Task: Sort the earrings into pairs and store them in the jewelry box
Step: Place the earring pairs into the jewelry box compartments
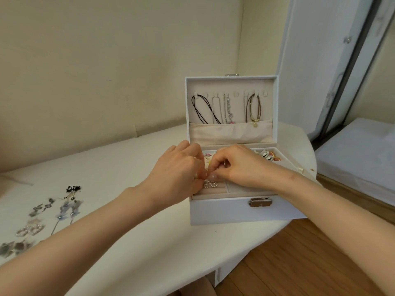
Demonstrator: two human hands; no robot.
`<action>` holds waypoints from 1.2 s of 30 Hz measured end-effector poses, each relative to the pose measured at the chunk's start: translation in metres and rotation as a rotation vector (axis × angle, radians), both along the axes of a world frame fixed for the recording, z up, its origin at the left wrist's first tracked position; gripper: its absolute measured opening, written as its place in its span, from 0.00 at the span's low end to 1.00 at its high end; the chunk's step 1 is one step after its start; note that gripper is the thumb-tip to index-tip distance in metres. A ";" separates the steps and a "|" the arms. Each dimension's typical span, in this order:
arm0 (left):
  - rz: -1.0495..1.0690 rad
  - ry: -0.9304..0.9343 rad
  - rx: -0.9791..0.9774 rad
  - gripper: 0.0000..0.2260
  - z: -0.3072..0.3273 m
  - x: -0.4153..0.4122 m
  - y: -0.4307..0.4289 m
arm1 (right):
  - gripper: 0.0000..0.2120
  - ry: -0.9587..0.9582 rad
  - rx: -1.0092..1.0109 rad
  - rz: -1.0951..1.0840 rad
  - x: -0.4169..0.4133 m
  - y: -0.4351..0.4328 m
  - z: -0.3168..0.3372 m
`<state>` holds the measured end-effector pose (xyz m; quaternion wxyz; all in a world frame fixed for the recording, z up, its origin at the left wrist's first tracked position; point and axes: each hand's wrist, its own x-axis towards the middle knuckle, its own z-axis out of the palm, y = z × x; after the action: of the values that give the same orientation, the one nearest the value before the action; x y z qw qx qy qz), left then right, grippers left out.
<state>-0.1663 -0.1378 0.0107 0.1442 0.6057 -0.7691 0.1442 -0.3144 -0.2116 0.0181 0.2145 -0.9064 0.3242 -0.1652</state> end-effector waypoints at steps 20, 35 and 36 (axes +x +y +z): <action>-0.047 -0.028 -0.065 0.02 -0.001 0.002 -0.003 | 0.06 -0.018 -0.285 -0.054 -0.006 0.008 -0.011; 0.013 0.230 0.126 0.11 -0.006 0.008 0.009 | 0.17 -0.106 -0.558 0.069 -0.010 0.016 -0.025; 0.016 0.224 0.121 0.11 -0.006 0.008 0.010 | 0.18 -0.111 -0.556 0.067 -0.010 0.016 -0.025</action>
<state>-0.1583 -0.1276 0.0043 0.1913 0.6317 -0.7507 0.0301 -0.3247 -0.1957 -0.0066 -0.0193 -0.9303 0.2240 -0.2899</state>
